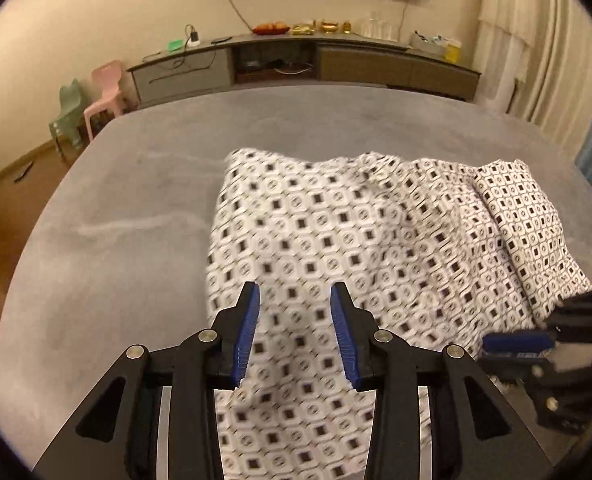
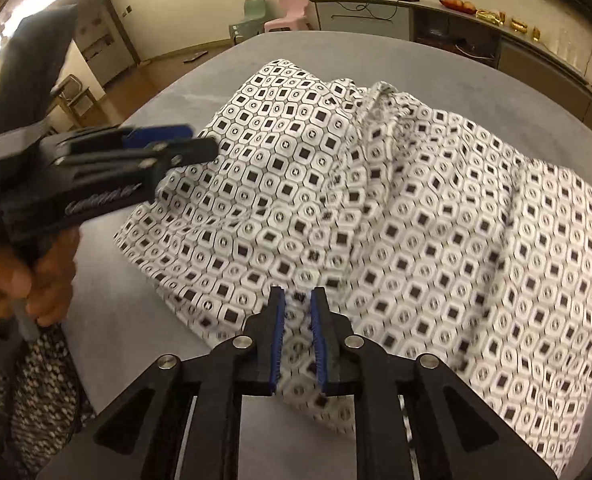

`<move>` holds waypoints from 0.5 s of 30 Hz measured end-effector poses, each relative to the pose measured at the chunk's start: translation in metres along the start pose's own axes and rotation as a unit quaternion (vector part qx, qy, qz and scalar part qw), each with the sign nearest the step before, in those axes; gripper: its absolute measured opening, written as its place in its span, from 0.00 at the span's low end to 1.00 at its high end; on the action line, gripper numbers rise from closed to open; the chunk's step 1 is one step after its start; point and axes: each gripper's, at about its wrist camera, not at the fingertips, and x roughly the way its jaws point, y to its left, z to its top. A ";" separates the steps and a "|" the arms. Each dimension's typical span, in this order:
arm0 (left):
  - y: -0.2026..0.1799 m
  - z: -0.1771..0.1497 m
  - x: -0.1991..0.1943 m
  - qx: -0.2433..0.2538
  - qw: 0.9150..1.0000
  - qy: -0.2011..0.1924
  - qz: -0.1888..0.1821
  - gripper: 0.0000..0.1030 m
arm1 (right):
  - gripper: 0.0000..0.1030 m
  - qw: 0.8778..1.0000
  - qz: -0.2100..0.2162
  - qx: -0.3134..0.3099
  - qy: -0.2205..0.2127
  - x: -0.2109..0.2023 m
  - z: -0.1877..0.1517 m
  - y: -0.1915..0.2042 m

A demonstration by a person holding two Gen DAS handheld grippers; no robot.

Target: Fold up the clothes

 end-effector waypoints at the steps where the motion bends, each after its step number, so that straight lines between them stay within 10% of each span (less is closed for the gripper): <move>1: -0.004 0.010 0.005 0.005 1.000 0.001 0.000 0.38 | 0.17 1.000 0.009 0.011 -0.004 -0.007 0.000 -0.007; 10: -0.064 0.058 0.069 0.075 0.995 0.058 -0.009 0.36 | 0.32 0.994 -0.081 0.053 -0.049 -0.123 -0.054 -0.092; 15: -0.090 0.051 0.070 0.130 0.988 0.073 0.031 0.31 | 0.32 0.986 -0.057 0.151 -0.050 -0.115 -0.101 -0.157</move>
